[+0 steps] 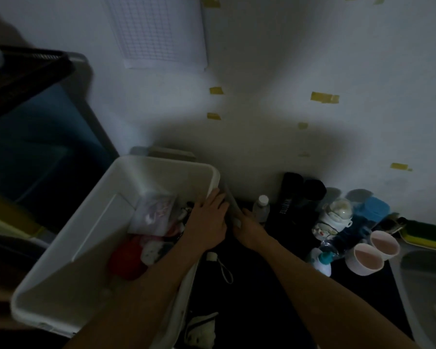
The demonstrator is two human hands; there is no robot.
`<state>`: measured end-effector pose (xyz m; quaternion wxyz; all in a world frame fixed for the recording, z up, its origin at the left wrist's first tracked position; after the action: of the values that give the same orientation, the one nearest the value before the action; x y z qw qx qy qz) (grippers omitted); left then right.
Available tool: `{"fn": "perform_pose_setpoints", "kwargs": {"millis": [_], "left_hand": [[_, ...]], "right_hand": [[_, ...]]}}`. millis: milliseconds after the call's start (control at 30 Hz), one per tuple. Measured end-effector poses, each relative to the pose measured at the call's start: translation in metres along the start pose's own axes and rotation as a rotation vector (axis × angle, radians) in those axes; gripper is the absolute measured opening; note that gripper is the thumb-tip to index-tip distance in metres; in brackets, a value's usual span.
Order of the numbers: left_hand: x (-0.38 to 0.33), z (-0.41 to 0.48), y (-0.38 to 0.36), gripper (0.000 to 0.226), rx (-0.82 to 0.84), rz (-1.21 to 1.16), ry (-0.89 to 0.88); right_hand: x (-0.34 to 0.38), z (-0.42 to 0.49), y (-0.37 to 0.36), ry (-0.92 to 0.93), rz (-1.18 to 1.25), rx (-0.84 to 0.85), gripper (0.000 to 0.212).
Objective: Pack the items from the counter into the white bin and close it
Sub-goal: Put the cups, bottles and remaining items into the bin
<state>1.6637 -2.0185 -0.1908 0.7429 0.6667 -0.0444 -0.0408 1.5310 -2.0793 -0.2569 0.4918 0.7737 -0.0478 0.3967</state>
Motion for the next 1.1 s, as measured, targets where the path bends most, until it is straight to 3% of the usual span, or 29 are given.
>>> {"fn": "perform_pose_setpoints", "kwargs": {"millis": [267,467,667,933,1100], "left_hand": [[-0.002,0.000,-0.002,0.050,0.009,0.060,-0.005],[-0.001,0.000,-0.005,0.047,0.004,0.029,0.002],[-0.001,0.001,-0.008,0.048,0.044,0.053,0.000],[-0.004,-0.002,-0.003,0.065,0.021,0.025,-0.052],[-0.005,-0.001,0.004,0.061,-0.037,-0.157,-0.048]], "right_hand": [[-0.008,0.005,-0.010,-0.073,0.014,0.051,0.054],[-0.014,-0.005,-0.006,-0.126,0.197,-0.159,0.040],[-0.016,-0.032,-0.005,-0.087,0.133,-0.384,0.031],[-0.001,-0.056,0.031,0.081,-0.058,-0.660,0.025],[0.010,-0.068,0.059,0.194,0.123,-0.683,0.023]]}}
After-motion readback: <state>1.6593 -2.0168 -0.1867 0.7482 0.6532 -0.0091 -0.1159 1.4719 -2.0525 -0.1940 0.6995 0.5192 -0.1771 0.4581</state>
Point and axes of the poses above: each hand's wrist, its own z-axis towards the middle knuckle, its own y-axis out of the back of the hand, x = y × z, the point moved 2 cm from there along z, towards the middle knuckle, and after that the axes turned 1 degree about z, right-handed, at the moved point
